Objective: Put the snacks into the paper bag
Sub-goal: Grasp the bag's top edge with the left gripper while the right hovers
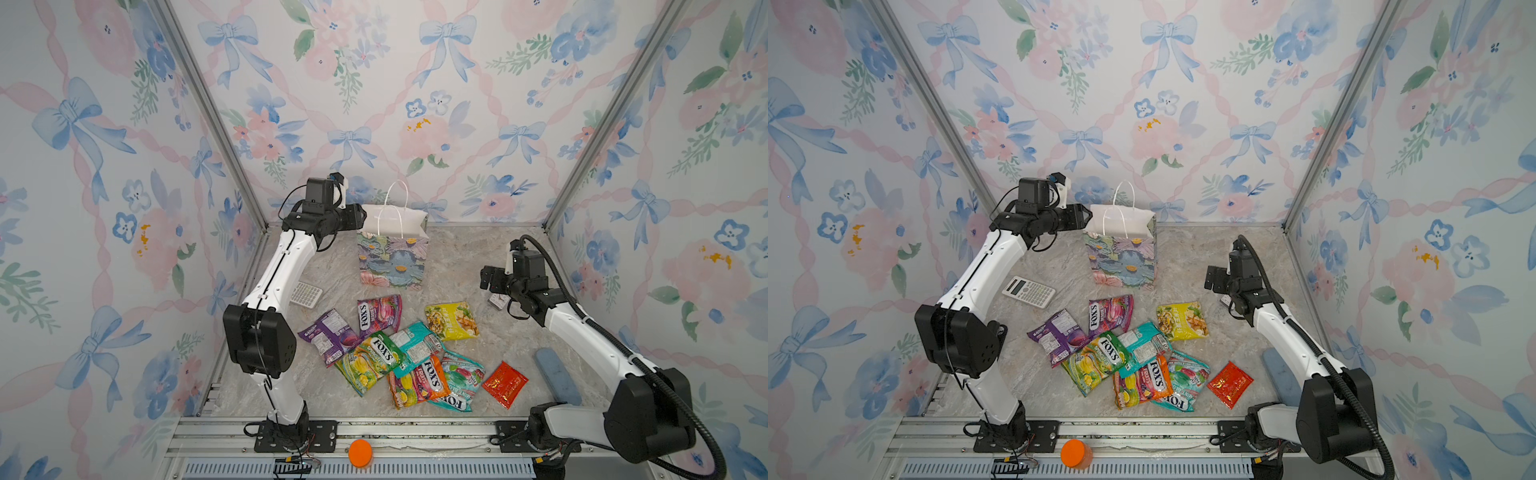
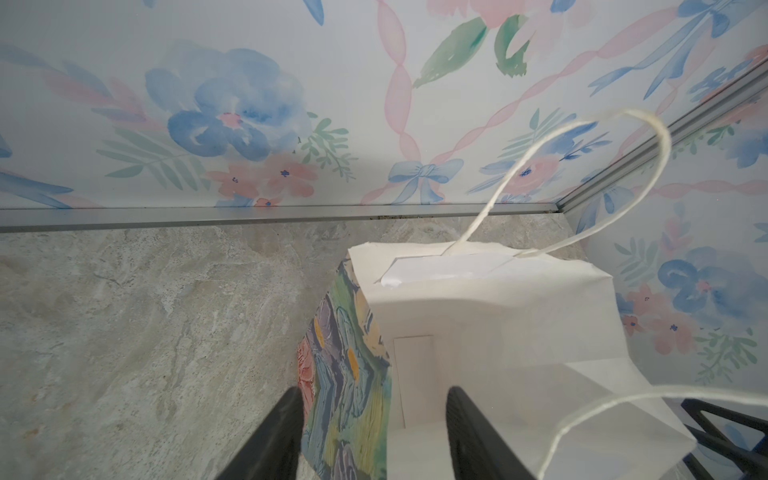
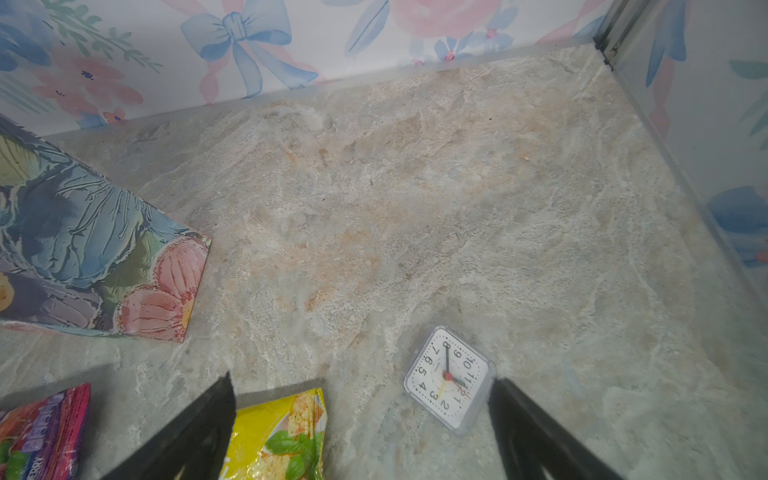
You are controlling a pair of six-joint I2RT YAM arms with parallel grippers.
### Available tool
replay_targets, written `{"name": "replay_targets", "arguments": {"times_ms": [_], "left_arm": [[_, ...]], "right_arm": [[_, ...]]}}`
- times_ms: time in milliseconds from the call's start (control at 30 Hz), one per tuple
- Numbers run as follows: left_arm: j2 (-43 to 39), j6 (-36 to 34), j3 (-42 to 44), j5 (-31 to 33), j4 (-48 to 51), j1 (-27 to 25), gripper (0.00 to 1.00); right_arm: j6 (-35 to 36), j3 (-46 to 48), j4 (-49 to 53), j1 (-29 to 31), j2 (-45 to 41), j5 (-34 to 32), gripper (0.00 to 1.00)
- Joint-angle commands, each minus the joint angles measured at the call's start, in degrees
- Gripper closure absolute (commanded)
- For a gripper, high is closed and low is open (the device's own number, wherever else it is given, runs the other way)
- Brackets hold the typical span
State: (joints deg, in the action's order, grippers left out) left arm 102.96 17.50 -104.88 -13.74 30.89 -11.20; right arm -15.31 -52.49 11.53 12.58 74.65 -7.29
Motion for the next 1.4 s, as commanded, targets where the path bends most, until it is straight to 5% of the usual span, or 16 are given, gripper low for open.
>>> {"name": "replay_targets", "arguments": {"times_ms": [0, 500, 867, 1367], "left_arm": [[1.75, -2.35, -2.84, 3.38, 3.2, -0.49, 0.46], [8.04, -3.87, -10.54, 4.59, 7.75, -2.17, 0.63], [6.9, -2.32, -10.79, 8.26, 9.61, -2.41, 0.98], [-3.46, 1.75, -1.4, 17.12, 9.28, -2.34, 1.0]], "right_arm": [[0.98, -1.48, 2.15, 0.91, 0.06, -0.87, 0.03], [0.81, -1.47, 2.46, 1.58, 0.56, -0.65, 0.03], [0.55, -1.48, 2.44, 1.57, 0.9, -0.33, 0.03], [-0.02, -1.3, 1.51, 1.99, 2.59, 1.07, 0.03]]}}
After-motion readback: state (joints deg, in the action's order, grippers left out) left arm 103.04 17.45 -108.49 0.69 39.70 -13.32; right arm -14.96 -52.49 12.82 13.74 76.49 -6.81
